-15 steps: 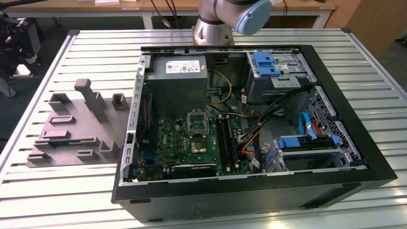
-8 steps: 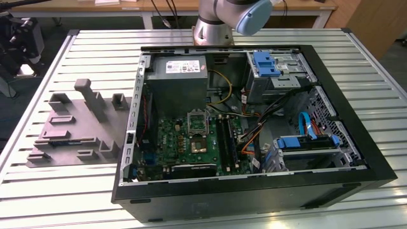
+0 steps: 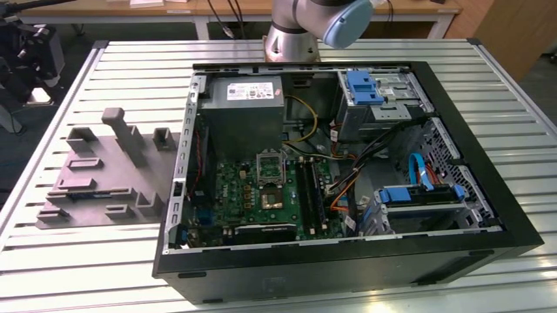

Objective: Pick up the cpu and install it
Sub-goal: 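Pick up the cpu and move it towards the insertion slot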

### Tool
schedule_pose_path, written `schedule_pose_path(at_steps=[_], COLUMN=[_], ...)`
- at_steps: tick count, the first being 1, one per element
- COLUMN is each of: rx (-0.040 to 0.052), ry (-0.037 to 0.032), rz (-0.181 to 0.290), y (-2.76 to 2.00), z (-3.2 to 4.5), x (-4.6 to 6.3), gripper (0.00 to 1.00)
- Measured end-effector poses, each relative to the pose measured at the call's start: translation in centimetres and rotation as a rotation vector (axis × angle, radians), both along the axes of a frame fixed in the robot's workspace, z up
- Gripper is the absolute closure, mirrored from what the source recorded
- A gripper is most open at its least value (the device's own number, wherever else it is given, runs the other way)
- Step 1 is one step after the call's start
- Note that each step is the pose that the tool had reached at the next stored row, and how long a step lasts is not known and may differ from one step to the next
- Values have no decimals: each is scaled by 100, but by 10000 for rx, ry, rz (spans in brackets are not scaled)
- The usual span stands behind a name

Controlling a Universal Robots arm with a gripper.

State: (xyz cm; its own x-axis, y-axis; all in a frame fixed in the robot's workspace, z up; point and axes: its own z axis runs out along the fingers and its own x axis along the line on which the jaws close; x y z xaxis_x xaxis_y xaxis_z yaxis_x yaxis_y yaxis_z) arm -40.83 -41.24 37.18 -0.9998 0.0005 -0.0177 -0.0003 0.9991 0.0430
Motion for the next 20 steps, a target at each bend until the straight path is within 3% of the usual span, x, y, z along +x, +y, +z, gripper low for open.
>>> schedule_pose_path(at_steps=[20], rx=[-1], ry=[1], rz=[0], y=[0], z=[0], x=[213], gripper=[53])
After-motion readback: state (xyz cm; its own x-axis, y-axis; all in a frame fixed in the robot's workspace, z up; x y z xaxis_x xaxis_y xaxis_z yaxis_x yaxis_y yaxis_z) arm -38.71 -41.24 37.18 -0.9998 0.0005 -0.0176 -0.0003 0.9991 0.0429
